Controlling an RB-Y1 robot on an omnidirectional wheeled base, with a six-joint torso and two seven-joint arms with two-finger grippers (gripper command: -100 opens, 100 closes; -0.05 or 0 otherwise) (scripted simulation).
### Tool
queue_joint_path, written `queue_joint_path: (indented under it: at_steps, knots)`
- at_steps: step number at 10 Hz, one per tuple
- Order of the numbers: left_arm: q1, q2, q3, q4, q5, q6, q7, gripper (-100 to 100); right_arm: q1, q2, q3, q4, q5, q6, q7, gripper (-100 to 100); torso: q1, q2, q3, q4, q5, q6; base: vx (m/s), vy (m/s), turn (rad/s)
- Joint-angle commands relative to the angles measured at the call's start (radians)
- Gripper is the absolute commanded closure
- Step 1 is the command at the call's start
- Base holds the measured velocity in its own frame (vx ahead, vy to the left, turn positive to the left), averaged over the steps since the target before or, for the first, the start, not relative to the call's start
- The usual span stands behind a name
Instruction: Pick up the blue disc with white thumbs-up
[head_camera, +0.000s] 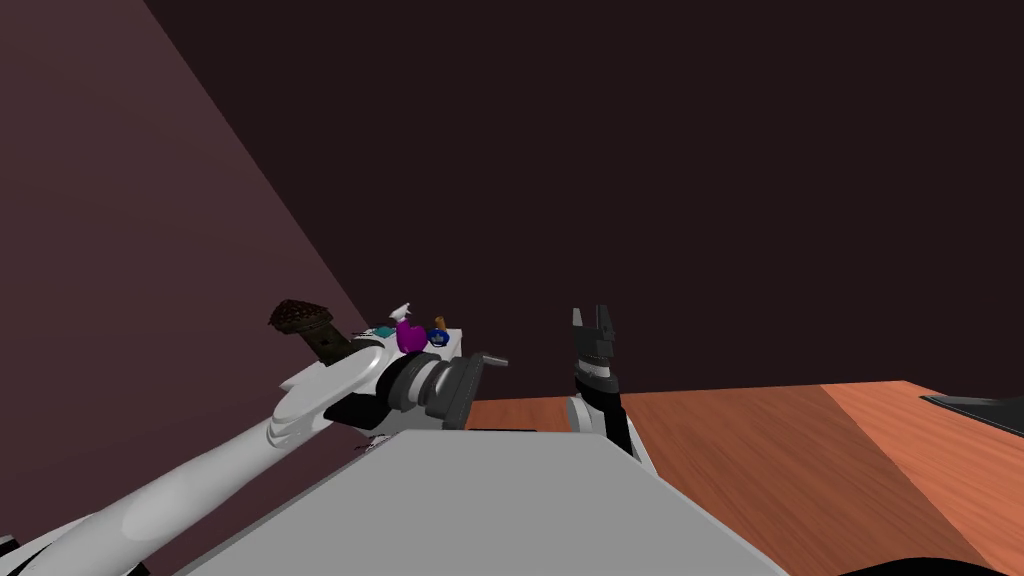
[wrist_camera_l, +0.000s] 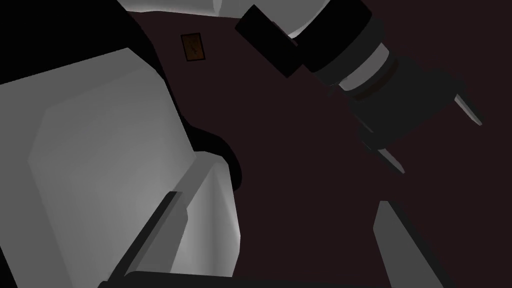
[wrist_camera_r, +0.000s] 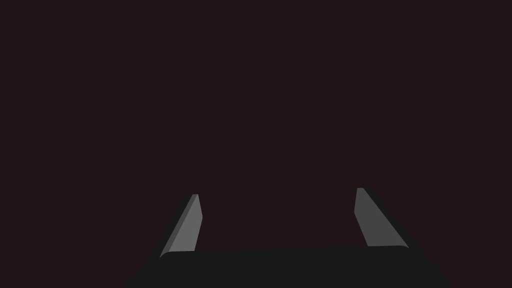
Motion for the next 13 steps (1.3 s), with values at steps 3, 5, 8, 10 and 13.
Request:
queue_joint_path:
  at_steps: [3,5,8,10,13]
  knots:
    - [-0.001,0.073,0.008,-0.02,-0.081,-0.022,-0.015,-100,0.0,0.0,0.0,0.0,0.0,0.0,0.0,0,0.0,0.0,0.0,0.0,0.0,0.0,0.033,-0.013,-0.001]
    - [-0.001,0.12,0.013,-0.027,-0.134,-0.038,-0.028,-100,0.0,0.0,0.0,0.0,0.0,0.0,0.0,0,0.0,0.0,0.0,0.0,0.0,0.0,0.038,-0.012,-0.002]
    - [-0.001,0.171,0.019,-0.033,-0.192,-0.056,-0.042,-100,0.0,0.0,0.0,0.0,0.0,0.0,0.0,0,0.0,-0.001,-0.001,0.0,0.0,0.0,0.043,-0.016,0.0]
    - [-0.001,0.225,0.025,-0.038,-0.251,-0.074,-0.057,-100,0.0,0.0,0.0,0.0,0.0,0.0,0.0,0,0.0,0.0,0.0,0.0,0.0,0.0,0.031,-0.015,-0.003]
    - [0.0,0.283,0.031,-0.043,-0.318,-0.095,-0.073,-100,0.0,0.0,0.0,0.0,0.0,0.0,0.0,0,0.0,0.0,0.0,0.0,0.0,0.0,0.032,-0.017,-0.001]
